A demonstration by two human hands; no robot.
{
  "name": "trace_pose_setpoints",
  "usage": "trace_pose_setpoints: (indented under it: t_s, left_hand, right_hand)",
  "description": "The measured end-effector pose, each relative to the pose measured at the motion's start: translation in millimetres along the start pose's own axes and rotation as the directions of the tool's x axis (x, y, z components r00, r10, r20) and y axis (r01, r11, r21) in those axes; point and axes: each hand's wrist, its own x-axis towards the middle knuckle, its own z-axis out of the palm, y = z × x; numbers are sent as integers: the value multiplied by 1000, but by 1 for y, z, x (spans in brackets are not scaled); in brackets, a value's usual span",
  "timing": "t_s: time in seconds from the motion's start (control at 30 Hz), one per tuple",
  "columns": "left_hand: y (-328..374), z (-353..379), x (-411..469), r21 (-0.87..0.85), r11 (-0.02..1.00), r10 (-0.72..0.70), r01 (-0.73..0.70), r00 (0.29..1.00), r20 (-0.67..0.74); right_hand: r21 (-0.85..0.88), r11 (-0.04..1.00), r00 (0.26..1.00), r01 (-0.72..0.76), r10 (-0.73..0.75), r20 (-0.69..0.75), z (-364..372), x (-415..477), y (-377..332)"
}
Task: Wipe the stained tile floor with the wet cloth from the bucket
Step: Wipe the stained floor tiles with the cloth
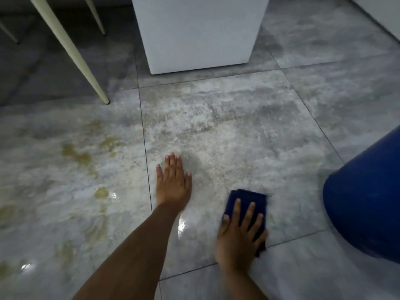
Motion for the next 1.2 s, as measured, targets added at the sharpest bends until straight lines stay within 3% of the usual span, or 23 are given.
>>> trace_pose_setpoints:
  t_s: [0.1,0.2,0.3,0.4,0.57,0.7,0.8,0.9,0.97,1.1,1.2]
  left_hand:
    - [-13,-9,11,25,998,-58,58,998,6]
    - [-20,-12,15,21,995,-101,101,995,0]
    - [-39,-15,14,49,985,-167,168,986,-13]
    - [-57,-19,20,61,978,-197,198,980,-27]
    - [-54,-15,28,50,983,-174,177,983,-66]
    - [-55,-9,28,30,984,-175,177,983,-58]
    - [-57,-6,27,30,984,-173,174,984,-39]
    - [-60,-3,17,51,984,-171,172,985,-11]
    - [-60,-5,15,51,984,-170,170,985,-12]
    - [-62,-11,19,37,984,-172,172,985,-5]
    - [-62,-14,23,24,987,-161,161,987,8]
  right_hand:
    - [-13,968,968,249,-249,44,8,1,-41]
    - [-62,927,929,369,-370,-6,0,57,-47]
    - [-40,971,970,237,-239,-35,3,74,-29]
    - [-33,991,989,132,-133,-58,16,26,-20]
    - [6,915,913,403,-403,58,32,-66,-38]
    - [-15,849,845,528,-523,113,31,-35,-58]
    - [-57,889,888,454,-447,111,25,-4,-42]
    - [-48,915,913,401,-395,105,26,-35,-14]
    - [-46,870,867,491,-482,129,30,-73,-3]
    - [21,694,678,720,-709,193,37,-93,-25]
    - [-10,684,671,730,-713,205,32,-51,-56]
